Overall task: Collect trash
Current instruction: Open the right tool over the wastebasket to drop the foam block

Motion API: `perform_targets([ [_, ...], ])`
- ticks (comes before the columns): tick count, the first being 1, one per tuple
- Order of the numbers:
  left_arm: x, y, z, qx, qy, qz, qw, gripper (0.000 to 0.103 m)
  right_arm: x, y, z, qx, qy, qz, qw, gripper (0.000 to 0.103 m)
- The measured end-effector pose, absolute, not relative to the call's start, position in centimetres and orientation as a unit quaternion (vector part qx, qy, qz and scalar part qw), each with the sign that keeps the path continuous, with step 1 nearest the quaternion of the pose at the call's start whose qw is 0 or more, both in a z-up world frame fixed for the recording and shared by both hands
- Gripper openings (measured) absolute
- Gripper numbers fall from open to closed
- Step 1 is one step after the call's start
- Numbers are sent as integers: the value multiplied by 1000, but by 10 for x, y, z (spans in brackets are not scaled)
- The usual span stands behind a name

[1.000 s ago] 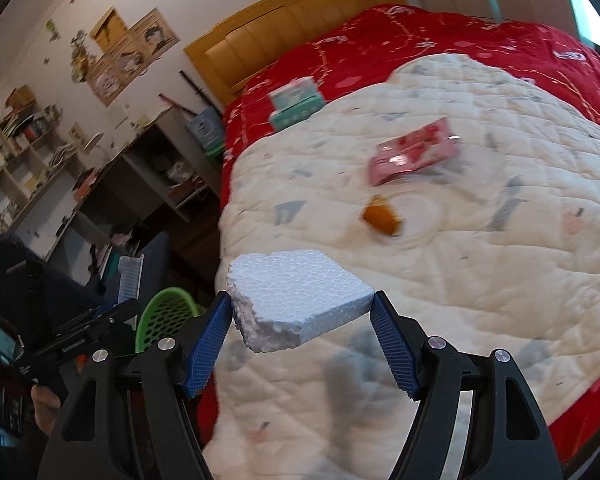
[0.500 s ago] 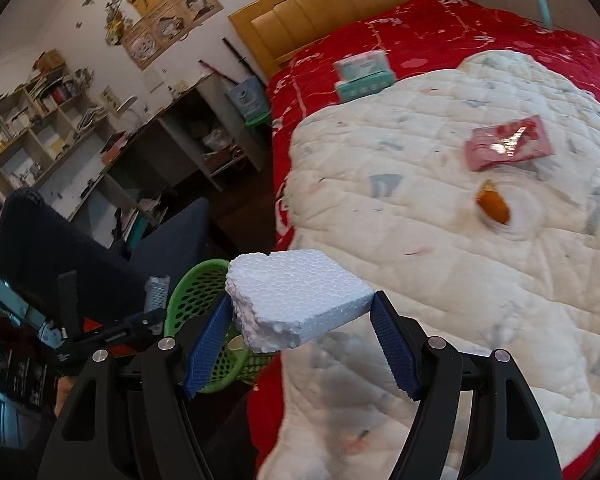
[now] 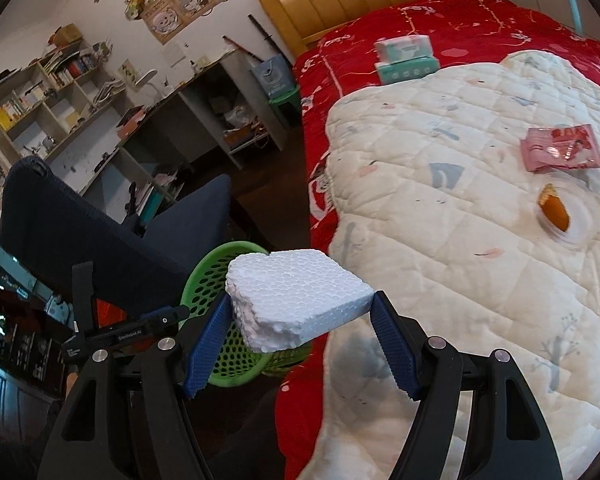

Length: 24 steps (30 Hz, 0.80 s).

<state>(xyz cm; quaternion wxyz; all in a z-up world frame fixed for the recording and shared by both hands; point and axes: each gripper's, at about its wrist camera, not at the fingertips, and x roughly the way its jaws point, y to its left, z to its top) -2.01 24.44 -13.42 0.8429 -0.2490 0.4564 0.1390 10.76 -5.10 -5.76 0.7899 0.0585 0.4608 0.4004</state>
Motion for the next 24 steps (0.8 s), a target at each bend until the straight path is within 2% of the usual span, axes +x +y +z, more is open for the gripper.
perform_targets([
  [24, -93, 298, -99, -263, 401, 222, 849, 68, 82, 105, -95, -8, 503, 473, 723, 69],
])
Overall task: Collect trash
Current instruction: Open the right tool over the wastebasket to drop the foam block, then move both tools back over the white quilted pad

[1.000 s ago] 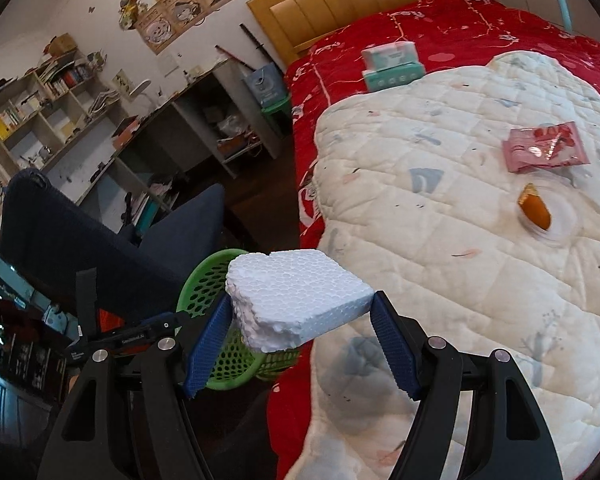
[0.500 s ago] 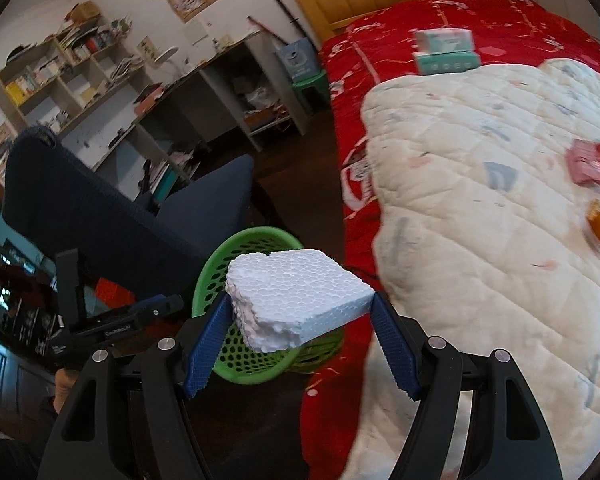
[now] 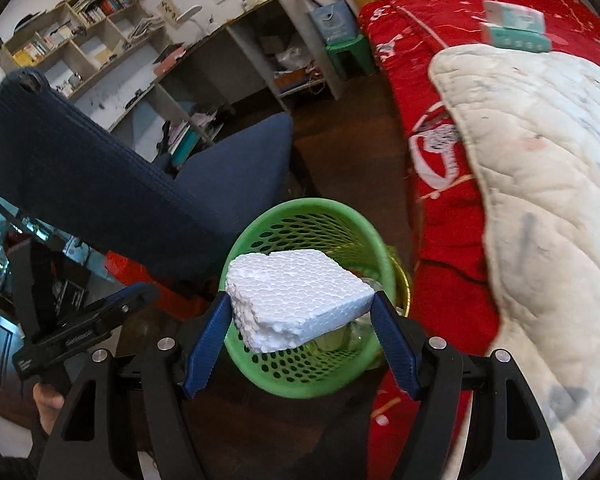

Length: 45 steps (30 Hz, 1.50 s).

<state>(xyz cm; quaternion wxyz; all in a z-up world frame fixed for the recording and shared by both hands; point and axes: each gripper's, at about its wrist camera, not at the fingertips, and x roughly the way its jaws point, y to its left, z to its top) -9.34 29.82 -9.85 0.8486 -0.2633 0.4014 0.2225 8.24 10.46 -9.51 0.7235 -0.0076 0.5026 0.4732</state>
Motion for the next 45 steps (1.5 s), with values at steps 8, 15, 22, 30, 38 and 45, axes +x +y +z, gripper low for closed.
perform_targets([
  [8, -101, 304, -105, -276, 401, 224, 844, 68, 91, 147, -103, -11, 509, 470, 721, 72],
  [15, -97, 304, -107, -279, 403, 220, 844, 68, 95, 145, -99, -6, 503, 468, 726, 77],
  [22, -86, 291, -101, -270, 401, 205, 851, 68, 101, 122, -88, -6, 493, 461, 738, 77],
  [30, -63, 269, -93, -256, 403, 180, 860, 68, 118, 65, -80, 7, 485, 422, 766, 77],
  [38, -36, 242, -90, -239, 414, 149, 866, 68, 139, -4, -77, 11, 479, 369, 797, 75],
  [45, -12, 219, -86, -223, 420, 123, 871, 68, 164, -72, -75, 5, 472, 307, 826, 71],
])
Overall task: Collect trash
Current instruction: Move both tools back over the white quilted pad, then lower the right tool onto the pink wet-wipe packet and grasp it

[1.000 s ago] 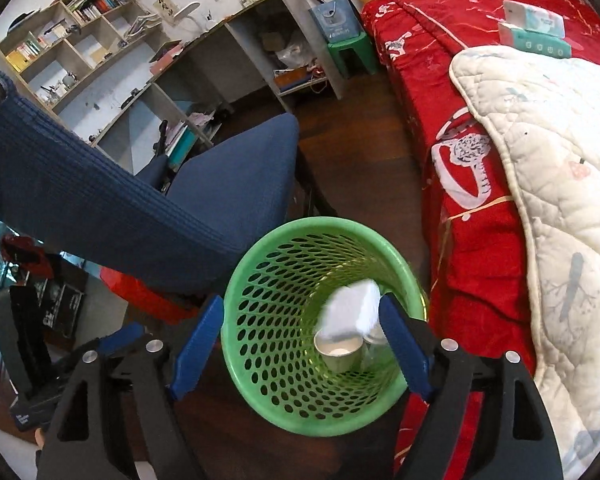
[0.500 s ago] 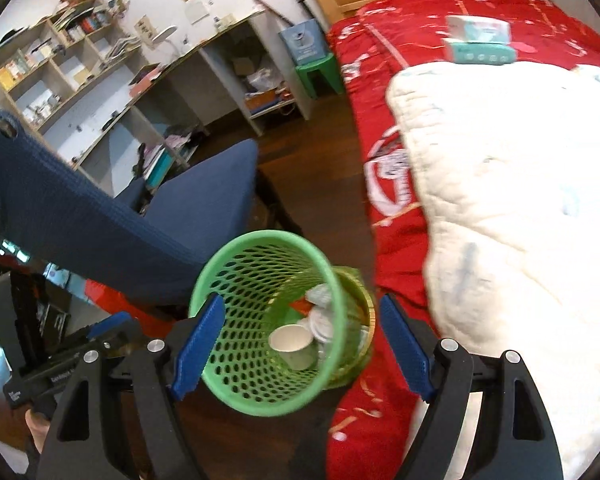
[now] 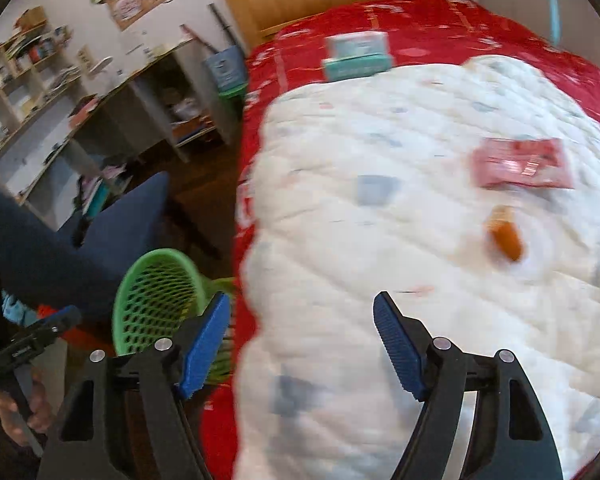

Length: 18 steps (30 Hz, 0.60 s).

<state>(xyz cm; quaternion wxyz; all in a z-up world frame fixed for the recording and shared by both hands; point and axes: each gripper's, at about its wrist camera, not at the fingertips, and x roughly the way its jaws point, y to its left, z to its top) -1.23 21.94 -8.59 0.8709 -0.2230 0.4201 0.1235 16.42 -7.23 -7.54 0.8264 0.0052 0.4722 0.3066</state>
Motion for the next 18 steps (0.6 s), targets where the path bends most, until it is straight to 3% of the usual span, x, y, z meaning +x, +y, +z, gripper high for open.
perform_targets([
  [18, 47, 177, -92, -198, 445, 91, 868, 68, 291, -205, -59, 45, 462, 180, 867, 65],
])
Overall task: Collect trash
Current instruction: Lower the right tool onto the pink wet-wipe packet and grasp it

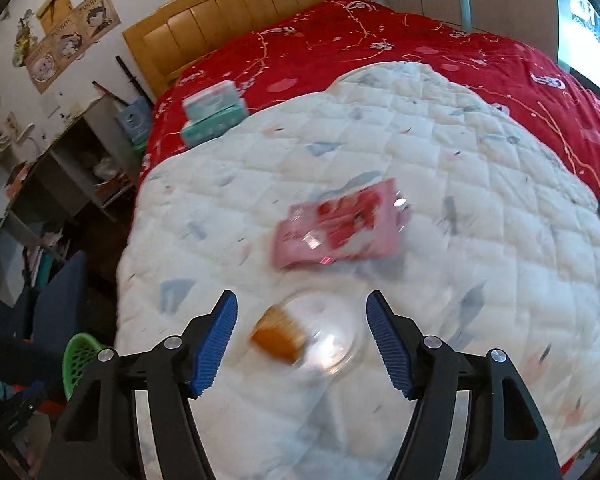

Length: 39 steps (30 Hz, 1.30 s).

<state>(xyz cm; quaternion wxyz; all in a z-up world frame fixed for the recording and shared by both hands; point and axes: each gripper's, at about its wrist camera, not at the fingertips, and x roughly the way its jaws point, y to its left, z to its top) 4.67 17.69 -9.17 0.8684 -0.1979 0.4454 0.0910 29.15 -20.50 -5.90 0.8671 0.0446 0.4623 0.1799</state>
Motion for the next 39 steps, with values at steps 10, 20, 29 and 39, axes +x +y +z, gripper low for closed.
perform_targets([
  [10, 72, 172, -99, -188, 459, 95, 863, 68, 347, -195, -73, -59, 469, 194, 860, 77],
  [20, 93, 161, -107, -187, 475, 103, 854, 68, 365, -168, -86, -251, 467, 266, 805, 86],
  [29, 111, 150, -112, -184, 484, 107, 849, 68, 375, -148, -107, -390, 458, 308, 737, 87],
  [39, 129, 141, -117, -178, 495, 107, 844, 68, 389, -130, -134, -475, 443, 324, 687, 87],
])
